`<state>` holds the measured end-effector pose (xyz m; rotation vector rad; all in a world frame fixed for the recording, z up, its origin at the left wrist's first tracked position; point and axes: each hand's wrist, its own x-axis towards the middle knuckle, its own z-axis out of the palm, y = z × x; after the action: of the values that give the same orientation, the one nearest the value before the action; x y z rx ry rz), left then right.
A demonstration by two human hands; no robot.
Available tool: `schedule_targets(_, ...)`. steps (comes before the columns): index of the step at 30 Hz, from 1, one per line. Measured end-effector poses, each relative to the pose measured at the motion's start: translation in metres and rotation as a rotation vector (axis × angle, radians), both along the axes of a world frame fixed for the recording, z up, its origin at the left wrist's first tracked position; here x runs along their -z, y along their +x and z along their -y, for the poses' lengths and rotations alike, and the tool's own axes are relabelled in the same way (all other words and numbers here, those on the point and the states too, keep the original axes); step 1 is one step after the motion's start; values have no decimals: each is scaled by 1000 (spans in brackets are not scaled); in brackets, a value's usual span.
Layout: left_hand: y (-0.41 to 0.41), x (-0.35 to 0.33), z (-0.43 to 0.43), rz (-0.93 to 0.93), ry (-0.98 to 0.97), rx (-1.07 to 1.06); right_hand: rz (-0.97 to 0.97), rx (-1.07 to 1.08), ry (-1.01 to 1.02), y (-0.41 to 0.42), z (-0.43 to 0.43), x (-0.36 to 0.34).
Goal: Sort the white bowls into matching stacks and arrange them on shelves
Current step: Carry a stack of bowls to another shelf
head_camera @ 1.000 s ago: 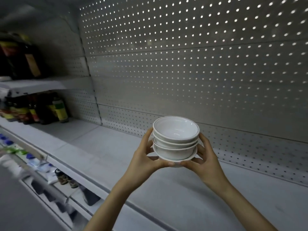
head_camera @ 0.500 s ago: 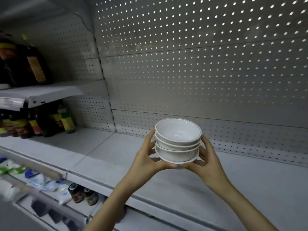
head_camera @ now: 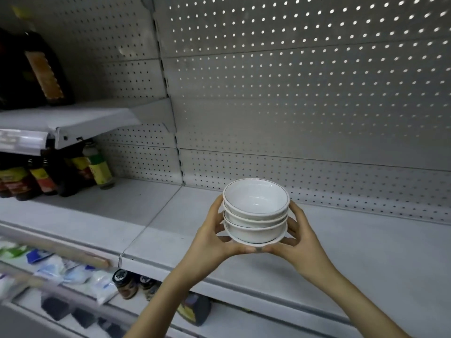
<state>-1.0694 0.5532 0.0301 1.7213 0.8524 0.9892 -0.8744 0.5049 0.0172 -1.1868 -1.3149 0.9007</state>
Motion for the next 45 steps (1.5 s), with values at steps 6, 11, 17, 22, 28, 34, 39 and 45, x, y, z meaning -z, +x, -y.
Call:
schedule_targets(6,-18,8,-58,-62,-9,28,37,-58,-13,-14,-59,9)
schedule_targets(11,-35,16,-110,-112,-40,41,63,-129,-62,-28,-116,20)
schedule_targets(17,-64,41,-167,-179,-71,12,140,-212,-138,-55,-185,41)
schedule_targets(22,-90,55,-212,-203,-68,-8,133,-232,-177,-84,-235,58)
schedule_targets(28,-114,75,-273,-278,-85,22,111,-178,-206,-109,-281,74)
schedule_targets(34,-118,87,-311,-260,-120,44,93,-131,-222,-118,-306,84)
schedule_targets(39,-115,94,-330,-268,-130,69,61,-103,-236,-121,-317,89)
schedule_targets(45,-118,99,-344,-184,-148,86,132,-86,-263,-128,-323,83)
